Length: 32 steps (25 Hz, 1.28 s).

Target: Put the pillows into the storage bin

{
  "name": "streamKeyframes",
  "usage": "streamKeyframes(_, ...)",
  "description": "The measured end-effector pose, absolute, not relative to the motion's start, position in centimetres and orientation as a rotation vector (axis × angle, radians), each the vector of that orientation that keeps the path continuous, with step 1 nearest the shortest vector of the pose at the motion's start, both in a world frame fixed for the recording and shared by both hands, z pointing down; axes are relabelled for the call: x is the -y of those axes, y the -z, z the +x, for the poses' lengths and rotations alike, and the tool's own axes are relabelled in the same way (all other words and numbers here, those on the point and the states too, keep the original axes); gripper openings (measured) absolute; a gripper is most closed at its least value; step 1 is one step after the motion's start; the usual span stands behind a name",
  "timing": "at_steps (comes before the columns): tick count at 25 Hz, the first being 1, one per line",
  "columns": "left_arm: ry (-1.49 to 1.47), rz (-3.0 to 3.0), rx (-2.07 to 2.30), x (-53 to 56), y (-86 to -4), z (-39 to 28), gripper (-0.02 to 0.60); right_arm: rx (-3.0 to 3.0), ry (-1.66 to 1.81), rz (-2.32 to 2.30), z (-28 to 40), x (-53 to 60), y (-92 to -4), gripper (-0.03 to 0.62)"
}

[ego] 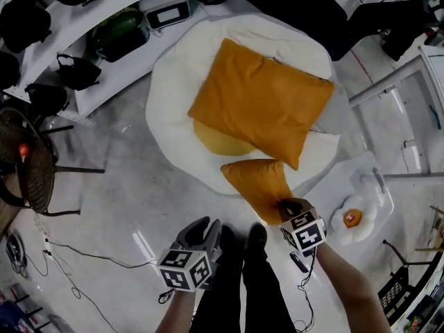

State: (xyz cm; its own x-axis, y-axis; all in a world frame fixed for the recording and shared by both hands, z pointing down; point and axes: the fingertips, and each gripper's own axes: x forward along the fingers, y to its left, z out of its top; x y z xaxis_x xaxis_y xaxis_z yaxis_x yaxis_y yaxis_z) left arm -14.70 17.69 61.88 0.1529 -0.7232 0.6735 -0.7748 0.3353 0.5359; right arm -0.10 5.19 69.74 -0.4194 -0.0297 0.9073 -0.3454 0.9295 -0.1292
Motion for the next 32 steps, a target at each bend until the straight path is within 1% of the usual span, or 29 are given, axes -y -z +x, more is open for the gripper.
streamKeyframes(6, -0.168, 1.585, 1.457, -12.2, -58.5, -9.4, 0.103, 2.03, -0.493, 0.566, 7.8, -1.8, -63.0, 0.008)
streamKeyframes(10, -0.21, 1.687, 1.377, -8.9, -55.9, -3.5, 0.103, 2.013, -0.573, 0.739, 15.2, -0.7, -59.5, 0.008)
streamKeyframes(14, -0.261, 1.794, 1.295, -5.9, -53.6, 2.1, 0.103, 1.963, -0.678, 0.933, 22.8, -0.4, -57.9, 0.008)
streamKeyframes(20, -0.35, 1.907, 1.163, -3.9, -52.3, 10.1, 0.103, 1.862, -0.828, 1.193, 33.1, -1.3, -57.4, 0.006)
streamKeyframes(24, -0.412, 1.951, 1.093, -3.7, -52.9, 14.5, 0.103, 1.795, -0.932, 1.337, 38.7, -2.7, -59.0, 0.006)
streamKeyframes(32, -0.498, 2.007, 0.955, -4.1, -54.0, 21.7, 0.103, 1.571, -1.081, 1.502, 46.5, -6.4, -63.2, 0.013)
